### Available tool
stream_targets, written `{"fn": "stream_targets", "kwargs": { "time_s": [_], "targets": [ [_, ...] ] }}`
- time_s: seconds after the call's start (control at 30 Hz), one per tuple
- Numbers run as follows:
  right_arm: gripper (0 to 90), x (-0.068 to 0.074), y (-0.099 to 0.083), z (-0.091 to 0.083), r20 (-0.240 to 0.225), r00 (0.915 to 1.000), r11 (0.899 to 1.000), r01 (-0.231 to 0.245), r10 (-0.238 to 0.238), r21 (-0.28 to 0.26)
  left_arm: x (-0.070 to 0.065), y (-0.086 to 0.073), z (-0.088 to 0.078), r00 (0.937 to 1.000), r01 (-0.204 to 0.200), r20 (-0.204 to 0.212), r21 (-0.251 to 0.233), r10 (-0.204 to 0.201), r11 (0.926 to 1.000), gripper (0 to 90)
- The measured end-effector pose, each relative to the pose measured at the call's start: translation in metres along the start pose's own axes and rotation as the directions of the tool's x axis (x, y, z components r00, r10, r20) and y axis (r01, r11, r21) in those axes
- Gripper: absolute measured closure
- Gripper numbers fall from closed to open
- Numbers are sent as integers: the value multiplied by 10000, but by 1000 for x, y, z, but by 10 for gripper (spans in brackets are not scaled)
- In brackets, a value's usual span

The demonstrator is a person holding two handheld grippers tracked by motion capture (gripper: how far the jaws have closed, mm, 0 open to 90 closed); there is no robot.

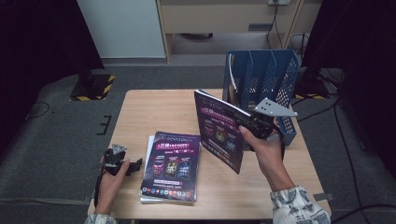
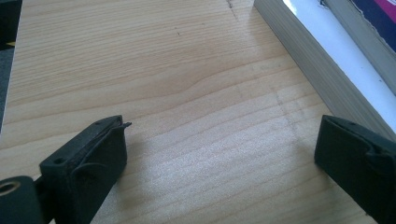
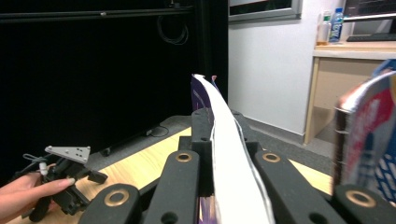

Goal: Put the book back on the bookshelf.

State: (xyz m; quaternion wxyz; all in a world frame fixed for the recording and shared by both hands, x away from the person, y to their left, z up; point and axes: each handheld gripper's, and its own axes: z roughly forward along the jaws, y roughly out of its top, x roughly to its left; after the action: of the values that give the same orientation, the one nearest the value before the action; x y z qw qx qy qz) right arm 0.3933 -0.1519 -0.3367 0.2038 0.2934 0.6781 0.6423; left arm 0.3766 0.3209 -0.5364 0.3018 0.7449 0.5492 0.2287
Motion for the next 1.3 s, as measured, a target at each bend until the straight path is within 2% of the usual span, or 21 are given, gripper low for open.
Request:
{"fn": "stream_targets", "kwargs": {
  "time_s": [0.2,0.93,1.17,1.3],
  "targets": [
    [843,-9,-4,-13,222,9997,9999,-102,101,30,0,0,0,10000,-10,8,-4,10,10000,17],
    [843,-25,-20,-62,702,9960,9985,-549,550,-30,-1,0,0,10000,-35,44,-3,35,10000,16],
    [842,-30,-20,-72,819,9946,9980,-630,632,-51,-1,0,0,10000,-40,45,2,40,10000,15],
    [842,-35,-16,-82,843,9924,9960,-889,893,-87,-1,0,0,10000,-40,44,-1,40,10000,15]
  ]
}}
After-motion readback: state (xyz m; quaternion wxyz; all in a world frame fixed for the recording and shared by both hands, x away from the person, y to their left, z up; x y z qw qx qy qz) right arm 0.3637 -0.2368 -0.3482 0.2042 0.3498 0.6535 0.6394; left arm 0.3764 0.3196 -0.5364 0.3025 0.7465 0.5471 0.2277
